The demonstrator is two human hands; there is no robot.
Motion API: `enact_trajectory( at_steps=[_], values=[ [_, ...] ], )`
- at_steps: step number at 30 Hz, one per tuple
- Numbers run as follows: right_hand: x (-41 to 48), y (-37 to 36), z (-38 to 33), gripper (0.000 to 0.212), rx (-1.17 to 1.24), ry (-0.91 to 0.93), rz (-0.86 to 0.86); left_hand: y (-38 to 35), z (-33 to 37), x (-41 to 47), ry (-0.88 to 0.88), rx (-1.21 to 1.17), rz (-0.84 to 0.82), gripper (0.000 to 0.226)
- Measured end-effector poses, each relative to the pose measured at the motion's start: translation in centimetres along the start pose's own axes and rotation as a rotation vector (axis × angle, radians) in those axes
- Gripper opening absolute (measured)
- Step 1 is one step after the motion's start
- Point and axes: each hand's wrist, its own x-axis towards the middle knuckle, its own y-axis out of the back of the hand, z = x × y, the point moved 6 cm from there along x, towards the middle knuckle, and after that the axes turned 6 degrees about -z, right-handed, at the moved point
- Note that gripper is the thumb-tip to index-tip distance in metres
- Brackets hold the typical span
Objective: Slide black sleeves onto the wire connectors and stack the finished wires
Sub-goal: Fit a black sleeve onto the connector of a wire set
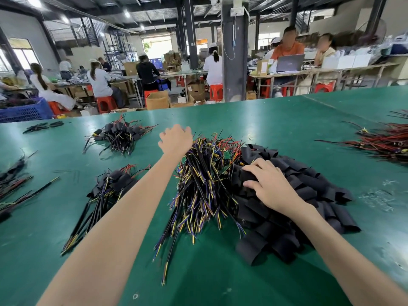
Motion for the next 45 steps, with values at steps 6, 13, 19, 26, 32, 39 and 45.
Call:
enact_trajectory(
  at_steps=[6, 13, 19, 26, 32, 39, 45],
  values=[
    [0.2, -0.2, -0.2, 0.038, 0.011, -0.009, -0.024, -1.8, -0.2, 0.3, -0.047, -0.208, -0.268, 0.027],
    [0.2, -0.2, -0.2, 0.038, 0.042, -0.018, -0.03, -1.4, -0.9, 0.8, -0.146, -0.402, -0.192, 0.018],
    [0.2, 0.1, -0.2, 0.039, 0.046, -0.02, -0.027, -0.2, -1.2, 0.7, -0.062, -0.482, 0.016, 0.047],
    [0.1, 0.2, -0.3, 0.039, 0.066, -0.018, -0.026, -0.1, -0.3, 1.4, 0.111, -0.962, -0.032, 0.028],
    [-0.1, 0.3, -0.6, 0.039, 0.102, 0.004, -0.025, -1.4, 1.6, 1.1, 0.064, -0.716, -0.312, 0.023],
    [-0.1, 0.3, -0.6, 0.039, 0.115, 0.009, -0.02, -2.1, 2.2, 1.2, 0.179, -0.757, -0.418, 0.032],
    [-0.2, 0.4, -0.6, 0.039, 0.137, 0.005, -0.009, 0.0, 2.2, 2.2, 0.086, -0.551, -0.107, 0.013]
  ],
)
